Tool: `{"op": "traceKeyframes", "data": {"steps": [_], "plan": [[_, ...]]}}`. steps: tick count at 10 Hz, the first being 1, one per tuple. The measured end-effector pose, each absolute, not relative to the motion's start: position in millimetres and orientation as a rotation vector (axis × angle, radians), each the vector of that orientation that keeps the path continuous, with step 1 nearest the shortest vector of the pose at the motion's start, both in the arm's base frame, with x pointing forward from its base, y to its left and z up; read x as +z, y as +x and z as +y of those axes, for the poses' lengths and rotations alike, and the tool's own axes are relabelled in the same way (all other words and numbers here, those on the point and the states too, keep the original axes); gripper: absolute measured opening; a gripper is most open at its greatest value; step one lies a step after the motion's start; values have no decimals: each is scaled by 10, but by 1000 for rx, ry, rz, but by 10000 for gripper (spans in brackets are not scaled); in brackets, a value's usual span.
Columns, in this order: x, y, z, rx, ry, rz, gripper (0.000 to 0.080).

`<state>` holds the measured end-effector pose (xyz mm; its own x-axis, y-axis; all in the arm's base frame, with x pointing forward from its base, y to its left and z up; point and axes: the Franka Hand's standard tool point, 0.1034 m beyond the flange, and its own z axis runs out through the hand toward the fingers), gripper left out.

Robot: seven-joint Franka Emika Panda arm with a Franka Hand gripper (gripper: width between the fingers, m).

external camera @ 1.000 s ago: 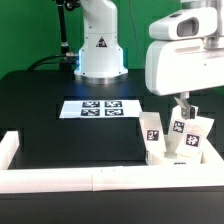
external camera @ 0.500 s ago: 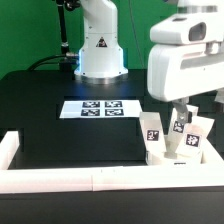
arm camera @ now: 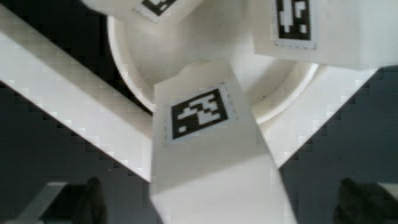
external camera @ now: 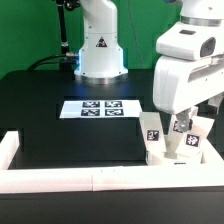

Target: Assemble stool

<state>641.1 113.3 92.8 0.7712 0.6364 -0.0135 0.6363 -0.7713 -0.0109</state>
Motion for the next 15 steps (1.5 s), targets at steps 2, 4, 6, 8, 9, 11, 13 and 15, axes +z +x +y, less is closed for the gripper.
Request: {"op": "traceKeyframes", "data": {"steps": [2, 4, 6, 8, 9, 11, 13, 15], "plan": [[881, 6448, 1123, -7, -2954, -1106, 648], [757, 6495, 1107, -58, -2946, -1189, 648], [753, 6496, 1100, -58, -2973, -1119, 547], [749, 6494, 1096, -60, -3020, -973, 414], [746, 6494, 1094, -61, -3051, -867, 334], [743, 6493, 1094, -63, -3096, -676, 334], [735, 6506, 1048, -69, -3145, -343, 334], [726, 6520, 1034, -79, -3143, 125, 335]]}}
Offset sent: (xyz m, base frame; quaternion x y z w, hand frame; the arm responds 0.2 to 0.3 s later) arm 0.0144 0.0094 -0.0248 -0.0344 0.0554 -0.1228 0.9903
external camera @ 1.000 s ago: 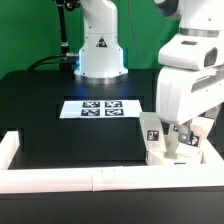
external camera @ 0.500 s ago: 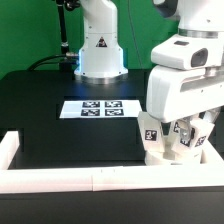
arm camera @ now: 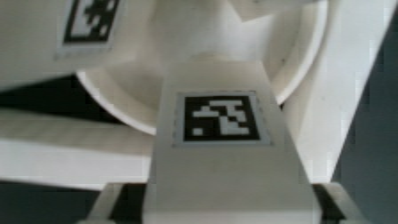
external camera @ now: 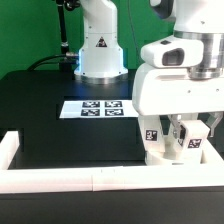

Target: Assemble stool

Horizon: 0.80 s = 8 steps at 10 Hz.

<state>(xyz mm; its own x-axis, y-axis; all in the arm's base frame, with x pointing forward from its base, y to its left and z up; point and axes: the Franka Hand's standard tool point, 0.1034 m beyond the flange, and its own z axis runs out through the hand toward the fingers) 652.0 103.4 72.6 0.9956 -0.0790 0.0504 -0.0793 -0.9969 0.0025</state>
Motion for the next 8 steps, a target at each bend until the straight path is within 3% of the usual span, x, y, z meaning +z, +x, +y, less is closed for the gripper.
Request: {"op": "traceKeyframes", "data": {"steps": [2, 8], "plan": [[716, 6514, 1053, 56, 3121, -688, 335], [709, 6497, 967, 18, 2880, -1425, 337]]}}
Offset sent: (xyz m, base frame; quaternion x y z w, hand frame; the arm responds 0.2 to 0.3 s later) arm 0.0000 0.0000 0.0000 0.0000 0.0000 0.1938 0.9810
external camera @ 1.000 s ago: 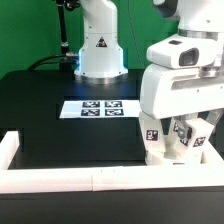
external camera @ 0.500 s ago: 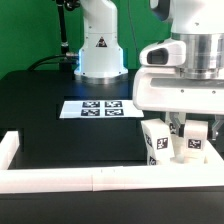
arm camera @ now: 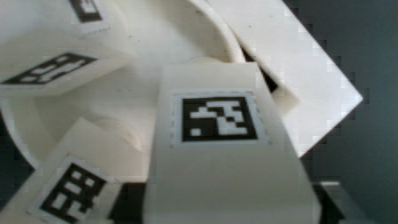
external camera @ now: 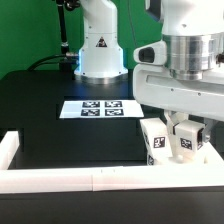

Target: Assemble stool

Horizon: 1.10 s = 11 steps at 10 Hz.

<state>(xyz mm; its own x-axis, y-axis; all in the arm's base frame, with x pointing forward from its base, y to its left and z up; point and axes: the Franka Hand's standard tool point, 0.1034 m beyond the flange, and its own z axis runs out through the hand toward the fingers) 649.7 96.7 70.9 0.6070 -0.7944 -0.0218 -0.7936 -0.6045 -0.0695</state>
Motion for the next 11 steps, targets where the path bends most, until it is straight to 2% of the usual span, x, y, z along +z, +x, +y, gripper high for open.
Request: {"op": "traceKeyframes", "data": {"steps": [2, 4, 9, 11], "plan": [[694, 6422, 971, -29, -2414, 1845, 337], [689, 6384, 975, 16, -2115, 2109, 337], [680, 6370, 964, 55, -1833, 2340, 337], [674, 6361, 975, 89, -1455, 2548, 337]]}}
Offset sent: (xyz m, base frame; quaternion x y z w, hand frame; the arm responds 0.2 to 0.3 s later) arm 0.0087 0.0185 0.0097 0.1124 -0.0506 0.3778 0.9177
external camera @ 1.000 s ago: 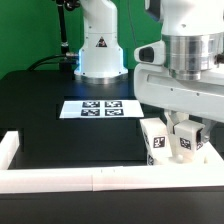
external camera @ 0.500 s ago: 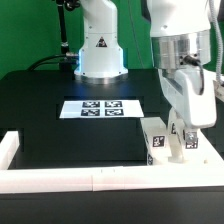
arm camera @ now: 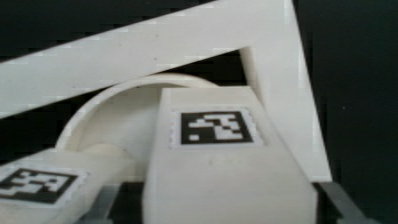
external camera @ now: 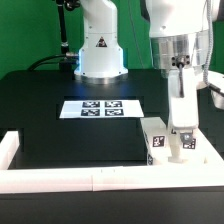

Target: Assemble stool

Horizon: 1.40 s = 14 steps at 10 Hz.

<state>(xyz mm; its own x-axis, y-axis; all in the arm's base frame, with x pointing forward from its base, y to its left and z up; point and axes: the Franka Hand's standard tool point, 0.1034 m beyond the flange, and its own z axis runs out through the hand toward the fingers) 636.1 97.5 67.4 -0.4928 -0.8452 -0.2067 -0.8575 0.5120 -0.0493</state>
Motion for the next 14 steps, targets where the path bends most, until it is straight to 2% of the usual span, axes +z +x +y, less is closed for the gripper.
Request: {"op": "traceKeyframes", "data": {"steps": [2, 5, 6, 7, 8, 10, 12, 14], "plan": [[672, 6332, 1015, 41, -1217, 2591, 337], [669, 6310, 1022, 21, -1235, 2567, 337], [668, 6310, 1023, 18, -1254, 2558, 527], [667, 6309, 1023, 11, -1295, 2538, 624], [695, 6325, 1033, 5, -1345, 2507, 642], [990, 6420, 1091, -47, -1621, 2286, 648], [1158, 6466, 1126, -72, -1899, 2051, 649], [1127, 6460, 1111, -101, -2000, 1963, 649]]}}
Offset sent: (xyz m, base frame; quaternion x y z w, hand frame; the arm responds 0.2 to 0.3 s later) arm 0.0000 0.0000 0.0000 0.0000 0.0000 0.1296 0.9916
